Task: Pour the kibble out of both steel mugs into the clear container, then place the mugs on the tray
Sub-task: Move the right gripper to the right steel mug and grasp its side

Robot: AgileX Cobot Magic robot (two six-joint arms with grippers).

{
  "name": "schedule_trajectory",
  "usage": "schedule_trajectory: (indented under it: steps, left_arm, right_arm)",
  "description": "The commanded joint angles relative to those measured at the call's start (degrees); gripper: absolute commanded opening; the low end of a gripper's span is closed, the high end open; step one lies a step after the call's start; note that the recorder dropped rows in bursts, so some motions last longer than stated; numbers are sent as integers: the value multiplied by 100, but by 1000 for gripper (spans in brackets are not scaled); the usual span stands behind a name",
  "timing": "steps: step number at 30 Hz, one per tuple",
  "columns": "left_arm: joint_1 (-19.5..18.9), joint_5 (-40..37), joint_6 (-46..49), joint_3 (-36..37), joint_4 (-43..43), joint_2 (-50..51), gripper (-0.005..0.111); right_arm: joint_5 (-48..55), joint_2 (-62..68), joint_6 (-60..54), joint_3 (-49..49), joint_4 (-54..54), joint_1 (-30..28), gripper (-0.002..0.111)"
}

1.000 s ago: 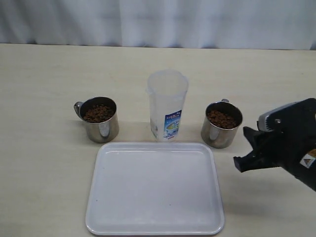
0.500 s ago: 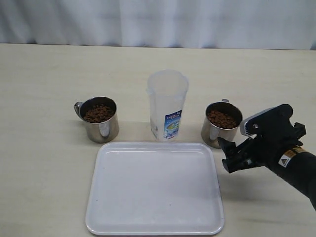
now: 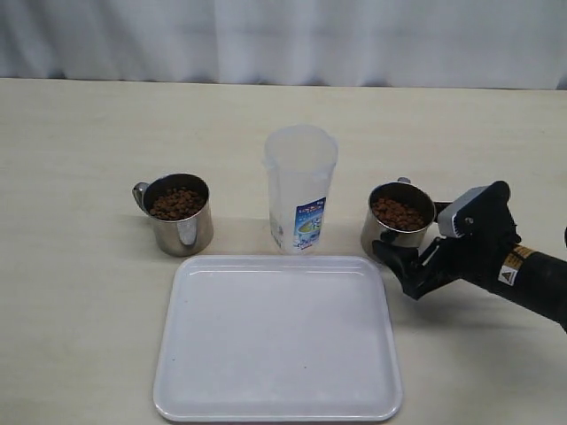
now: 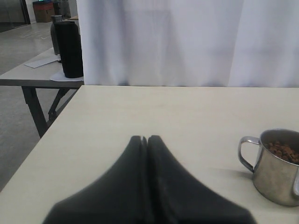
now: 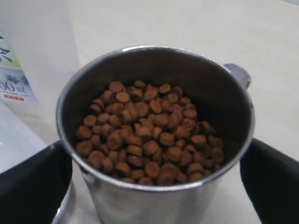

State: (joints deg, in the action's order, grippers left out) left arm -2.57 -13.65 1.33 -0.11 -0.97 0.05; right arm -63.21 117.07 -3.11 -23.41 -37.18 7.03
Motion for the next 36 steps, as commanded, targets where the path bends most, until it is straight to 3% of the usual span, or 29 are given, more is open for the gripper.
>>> schedule_trajectory:
  steps: [1, 4, 24, 25, 30, 36]
  left_arm:
    - [28, 29, -9, 11, 20, -5, 0]
    - [28, 63, -9, 11, 20, -5, 0]
    - [28, 63, -9, 11, 20, -5, 0]
    - [28, 63, -9, 11, 20, -5, 0]
    - [28, 34, -9, 11, 20, -5, 0]
    - [28, 34, -9, 11, 20, -5, 0]
  right_arm:
    - [-327, 229, 311, -271, -72, -50, 61]
    - [-660, 416, 408, -329, 168, -50, 53]
    - [-675, 619, 311, -457, 443, -26, 54]
    - [-675, 619, 311, -457, 455, -26, 55]
    - [-675, 619, 376, -457, 463, -26, 93]
    - [-617, 619, 595, -776, 22, -26, 94]
